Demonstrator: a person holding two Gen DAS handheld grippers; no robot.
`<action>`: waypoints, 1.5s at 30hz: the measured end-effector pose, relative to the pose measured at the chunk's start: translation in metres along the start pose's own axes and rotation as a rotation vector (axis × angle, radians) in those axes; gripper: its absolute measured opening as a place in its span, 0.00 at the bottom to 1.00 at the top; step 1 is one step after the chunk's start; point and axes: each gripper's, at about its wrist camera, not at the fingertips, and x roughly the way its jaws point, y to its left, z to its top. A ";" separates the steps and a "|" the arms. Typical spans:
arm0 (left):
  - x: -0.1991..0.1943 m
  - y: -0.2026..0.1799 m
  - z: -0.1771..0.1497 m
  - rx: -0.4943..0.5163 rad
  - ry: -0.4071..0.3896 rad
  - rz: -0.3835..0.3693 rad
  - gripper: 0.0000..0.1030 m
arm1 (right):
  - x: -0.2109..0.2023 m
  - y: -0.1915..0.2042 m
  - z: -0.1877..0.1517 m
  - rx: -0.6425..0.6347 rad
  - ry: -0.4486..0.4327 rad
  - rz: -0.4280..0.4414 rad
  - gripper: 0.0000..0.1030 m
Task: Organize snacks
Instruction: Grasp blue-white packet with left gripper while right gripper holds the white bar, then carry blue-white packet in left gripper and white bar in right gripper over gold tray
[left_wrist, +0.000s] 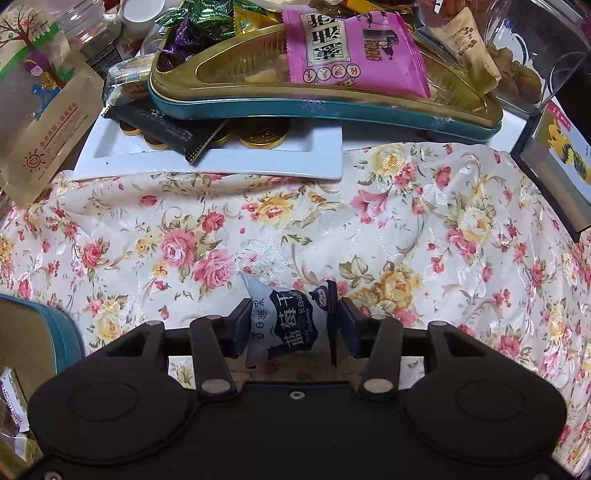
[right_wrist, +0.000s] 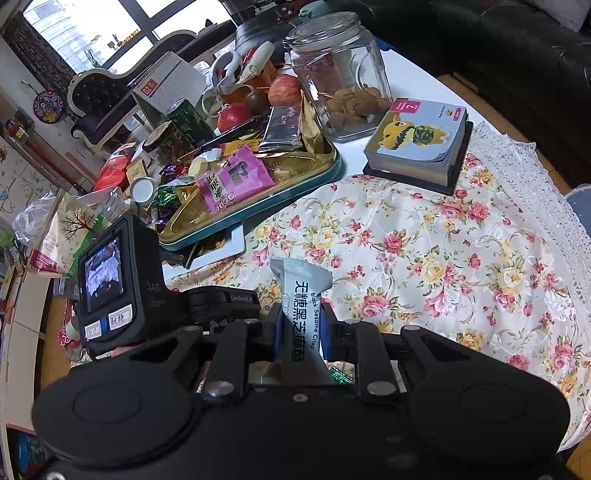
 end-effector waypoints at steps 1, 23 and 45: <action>0.002 0.002 0.003 -0.009 0.010 -0.002 0.53 | 0.000 0.000 0.000 0.003 0.001 0.000 0.21; -0.138 0.058 -0.005 -0.075 -0.079 0.056 0.46 | 0.011 0.010 0.003 0.046 0.016 -0.058 0.21; -0.138 0.242 -0.078 -0.271 0.051 0.218 0.46 | 0.057 0.089 -0.030 -0.082 0.105 -0.077 0.21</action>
